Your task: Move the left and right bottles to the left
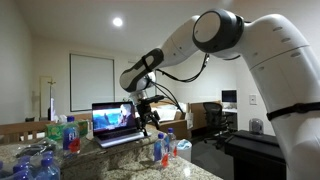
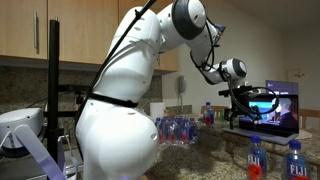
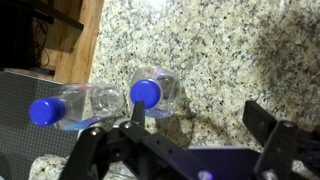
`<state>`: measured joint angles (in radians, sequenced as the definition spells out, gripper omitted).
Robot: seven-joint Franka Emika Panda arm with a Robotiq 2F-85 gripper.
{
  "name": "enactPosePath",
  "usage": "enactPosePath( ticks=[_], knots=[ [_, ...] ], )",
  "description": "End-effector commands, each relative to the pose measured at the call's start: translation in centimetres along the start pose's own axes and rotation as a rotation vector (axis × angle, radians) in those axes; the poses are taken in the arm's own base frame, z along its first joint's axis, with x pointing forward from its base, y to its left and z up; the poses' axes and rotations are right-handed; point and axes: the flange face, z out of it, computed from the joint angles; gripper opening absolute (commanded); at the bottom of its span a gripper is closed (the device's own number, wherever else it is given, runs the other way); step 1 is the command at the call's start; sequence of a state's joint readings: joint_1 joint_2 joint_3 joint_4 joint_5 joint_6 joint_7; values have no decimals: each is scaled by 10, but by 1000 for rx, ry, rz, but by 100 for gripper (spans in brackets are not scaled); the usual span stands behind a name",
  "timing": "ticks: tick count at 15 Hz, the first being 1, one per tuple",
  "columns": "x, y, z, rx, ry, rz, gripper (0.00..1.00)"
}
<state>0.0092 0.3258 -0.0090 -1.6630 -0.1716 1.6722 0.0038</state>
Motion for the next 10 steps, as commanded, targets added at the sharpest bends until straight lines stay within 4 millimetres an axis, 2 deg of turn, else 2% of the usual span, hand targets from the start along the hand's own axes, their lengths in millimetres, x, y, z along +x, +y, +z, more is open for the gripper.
enactPosePath(
  ticks=[1, 10],
  knots=[
    [13, -3, 1, 16, -9, 1, 100],
    [-4, 28, 12, 112, -58, 73, 100]
  ],
)
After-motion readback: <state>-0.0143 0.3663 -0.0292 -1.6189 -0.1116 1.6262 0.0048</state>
